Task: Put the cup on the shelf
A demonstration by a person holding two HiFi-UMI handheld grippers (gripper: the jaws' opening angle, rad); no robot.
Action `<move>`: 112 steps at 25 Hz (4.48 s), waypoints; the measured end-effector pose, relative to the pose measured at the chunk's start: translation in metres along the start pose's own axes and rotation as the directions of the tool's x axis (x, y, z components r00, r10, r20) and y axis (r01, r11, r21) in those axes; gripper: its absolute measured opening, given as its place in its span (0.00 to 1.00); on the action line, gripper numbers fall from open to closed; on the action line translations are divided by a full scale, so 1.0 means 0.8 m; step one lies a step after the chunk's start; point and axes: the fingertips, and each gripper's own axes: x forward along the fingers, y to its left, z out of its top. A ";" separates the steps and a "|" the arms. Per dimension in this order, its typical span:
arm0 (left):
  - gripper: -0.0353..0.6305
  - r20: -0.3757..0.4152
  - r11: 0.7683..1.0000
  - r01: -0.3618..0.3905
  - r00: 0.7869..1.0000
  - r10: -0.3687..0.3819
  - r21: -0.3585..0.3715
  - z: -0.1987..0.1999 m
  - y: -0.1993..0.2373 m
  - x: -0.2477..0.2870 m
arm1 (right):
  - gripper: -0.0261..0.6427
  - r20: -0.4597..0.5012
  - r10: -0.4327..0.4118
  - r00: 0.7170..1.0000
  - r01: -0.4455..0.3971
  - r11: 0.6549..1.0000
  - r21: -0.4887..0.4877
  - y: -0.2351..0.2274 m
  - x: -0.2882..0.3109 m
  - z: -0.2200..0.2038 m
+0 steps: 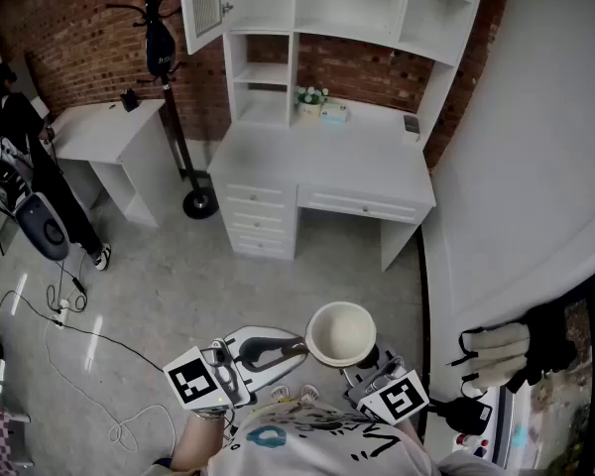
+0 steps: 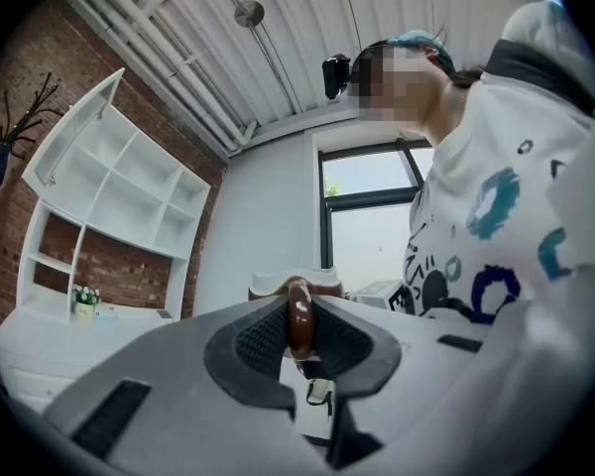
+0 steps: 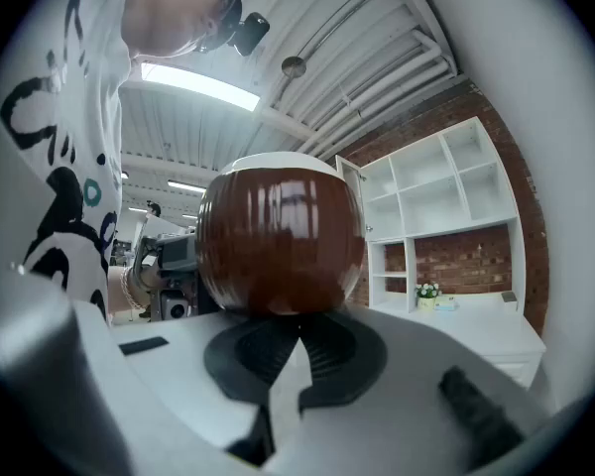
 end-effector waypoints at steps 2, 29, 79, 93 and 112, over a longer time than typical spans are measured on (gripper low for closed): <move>0.14 0.002 1.000 -0.010 1.000 0.010 0.007 0.001 0.000 -0.006 | 0.08 0.001 0.013 1.000 -0.013 1.000 -0.015 0.005 0.005 0.001; 0.14 0.021 0.998 -0.058 0.998 0.058 0.025 0.000 0.018 -0.084 | 0.08 -0.033 0.078 0.996 -0.080 0.995 -0.063 0.067 0.072 -0.015; 0.14 0.038 0.964 -0.267 0.963 0.266 0.006 -0.015 0.360 0.072 | 0.08 -0.023 0.259 0.966 -0.259 0.966 -0.004 -0.242 0.291 -0.026; 0.14 0.030 0.981 -0.193 0.981 0.192 0.035 0.011 0.470 0.046 | 0.08 0.000 0.184 0.983 -0.184 0.983 -0.014 -0.278 0.399 -0.007; 0.14 0.008 0.990 -0.137 0.990 0.137 0.006 0.009 0.568 -0.033 | 0.08 -0.017 0.119 0.993 -0.119 0.992 0.036 -0.263 0.519 -0.031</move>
